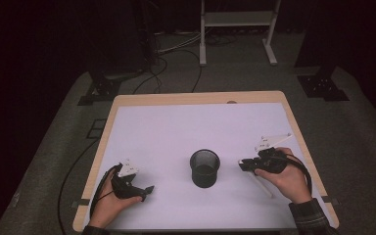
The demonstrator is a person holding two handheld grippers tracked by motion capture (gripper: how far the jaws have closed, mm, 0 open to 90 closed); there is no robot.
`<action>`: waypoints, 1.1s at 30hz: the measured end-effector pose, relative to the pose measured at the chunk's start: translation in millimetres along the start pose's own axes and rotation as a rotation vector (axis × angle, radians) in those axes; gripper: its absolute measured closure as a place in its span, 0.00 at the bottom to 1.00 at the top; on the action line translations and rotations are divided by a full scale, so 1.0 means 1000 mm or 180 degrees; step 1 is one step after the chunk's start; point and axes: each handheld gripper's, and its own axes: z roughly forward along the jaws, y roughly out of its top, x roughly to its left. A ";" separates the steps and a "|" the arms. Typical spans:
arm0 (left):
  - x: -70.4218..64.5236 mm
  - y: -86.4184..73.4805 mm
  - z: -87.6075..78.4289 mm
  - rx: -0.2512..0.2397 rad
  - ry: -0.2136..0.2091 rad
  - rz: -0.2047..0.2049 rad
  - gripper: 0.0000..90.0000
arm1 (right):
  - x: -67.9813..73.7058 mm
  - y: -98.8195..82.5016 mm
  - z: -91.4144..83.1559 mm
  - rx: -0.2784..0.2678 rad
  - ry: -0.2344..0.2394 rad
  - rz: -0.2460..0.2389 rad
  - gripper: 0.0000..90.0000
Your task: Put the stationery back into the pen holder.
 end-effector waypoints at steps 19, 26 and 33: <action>0.000 0.000 0.000 -0.0006 -0.0002 -0.0008 0.01 | 0.009 0.061 -0.018 -0.1031 0.0091 -0.0014 0.87; 0.000 0.000 0.000 0.0009 -0.0003 0.0006 0.00 | 0.019 0.089 -0.010 -0.1148 0.0146 -0.0153 0.87; 0.000 0.000 0.000 0.0000 -0.0004 0.0002 0.01 | 0.031 0.112 0.001 -0.1225 0.0242 -0.0221 0.87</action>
